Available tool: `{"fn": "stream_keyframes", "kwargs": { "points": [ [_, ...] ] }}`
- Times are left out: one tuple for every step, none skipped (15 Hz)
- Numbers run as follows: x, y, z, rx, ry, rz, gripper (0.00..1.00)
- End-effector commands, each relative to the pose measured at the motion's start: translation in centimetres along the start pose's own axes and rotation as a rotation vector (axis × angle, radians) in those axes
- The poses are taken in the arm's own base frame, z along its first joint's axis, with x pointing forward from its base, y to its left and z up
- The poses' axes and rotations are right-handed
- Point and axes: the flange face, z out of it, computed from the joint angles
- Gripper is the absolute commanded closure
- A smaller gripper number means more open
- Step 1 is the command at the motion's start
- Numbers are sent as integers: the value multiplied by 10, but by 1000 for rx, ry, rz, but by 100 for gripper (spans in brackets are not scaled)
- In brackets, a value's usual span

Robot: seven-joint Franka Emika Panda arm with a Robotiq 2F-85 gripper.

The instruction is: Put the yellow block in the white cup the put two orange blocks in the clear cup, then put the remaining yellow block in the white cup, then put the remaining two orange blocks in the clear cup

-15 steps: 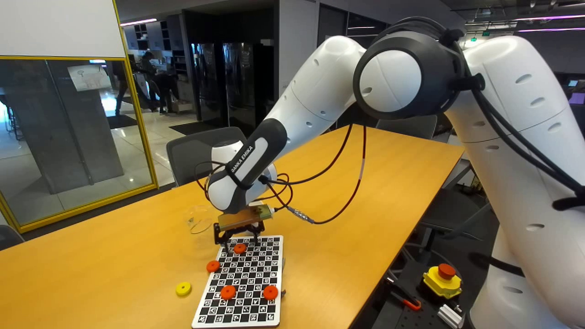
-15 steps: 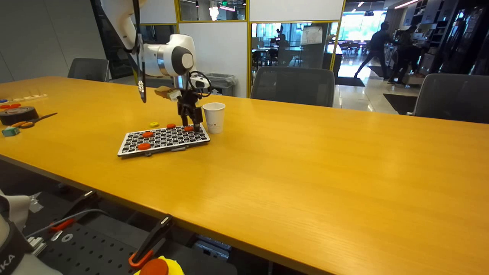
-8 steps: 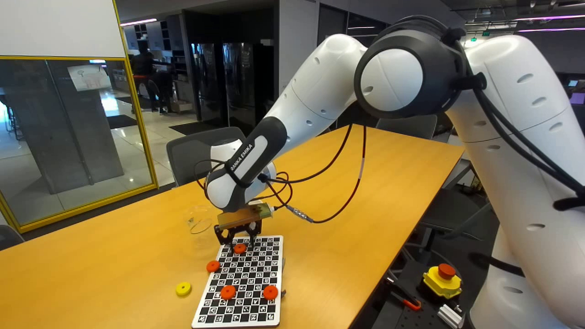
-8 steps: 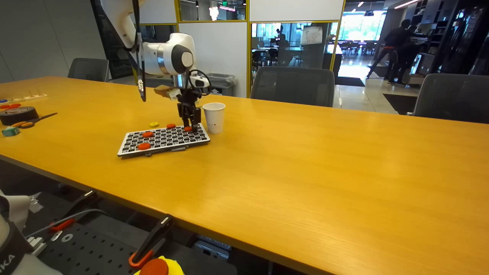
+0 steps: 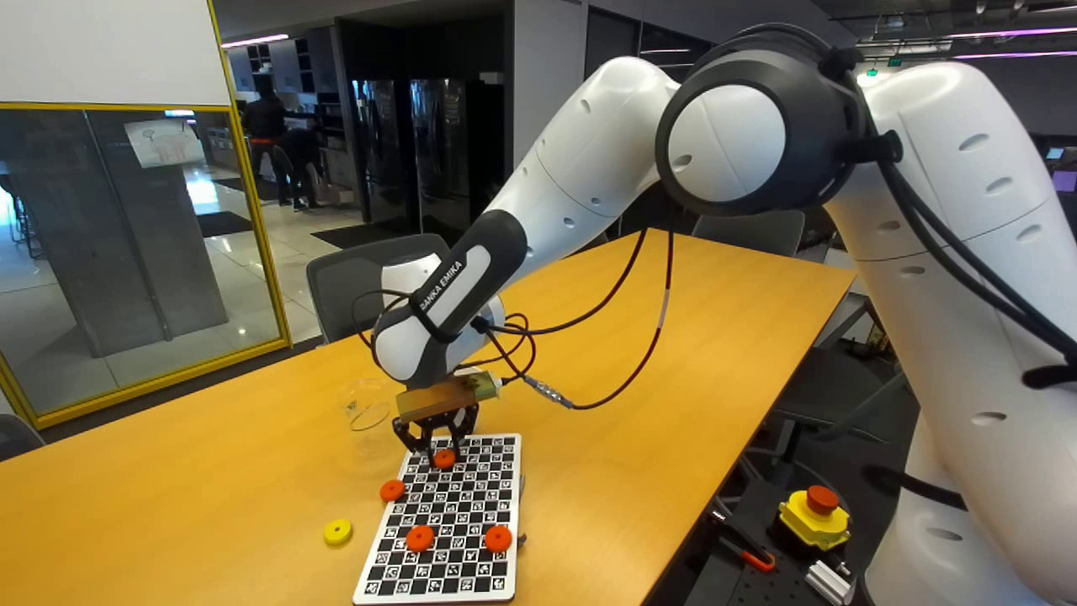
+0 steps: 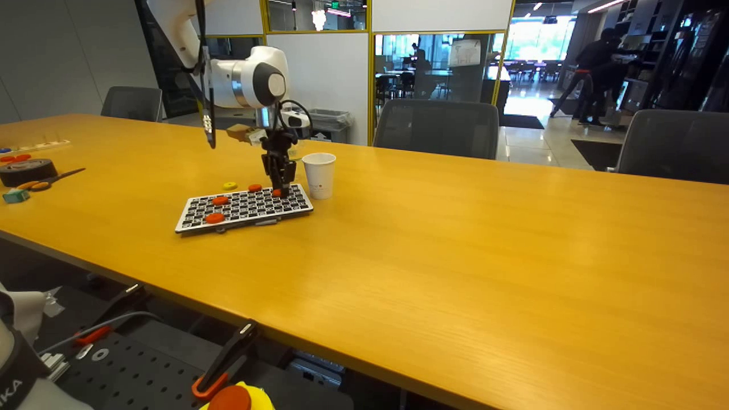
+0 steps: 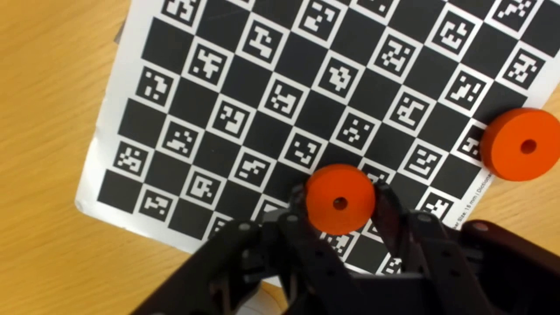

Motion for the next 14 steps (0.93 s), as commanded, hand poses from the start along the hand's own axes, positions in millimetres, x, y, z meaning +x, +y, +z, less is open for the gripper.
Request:
{"fn": "stream_keyframes", "kwargs": {
  "points": [
    [-10,-12,-36,-20,25,-7,79],
    [-14,-15,-47,-18,34,-15,79],
    [-17,-17,-58,-21,50,-21,79],
    [-19,-20,-69,-24,66,-27,79],
    [-21,-23,-81,-24,81,-39,79],
    [-22,-26,-91,-23,95,-47,79],
    [-23,-31,-102,-23,109,-62,79],
    [-22,-35,-113,-20,131,-66,79],
    [-21,-39,-121,-14,152,-75,79],
    [-19,-44,-129,-9,169,-85,79],
    [-16,-49,-134,-1,182,-96,79],
    [-12,-52,-138,6,191,-104,79],
    [-8,-56,-140,15,197,-111,79],
    [-5,-58,-142,23,208,-113,79]
  ]
}}
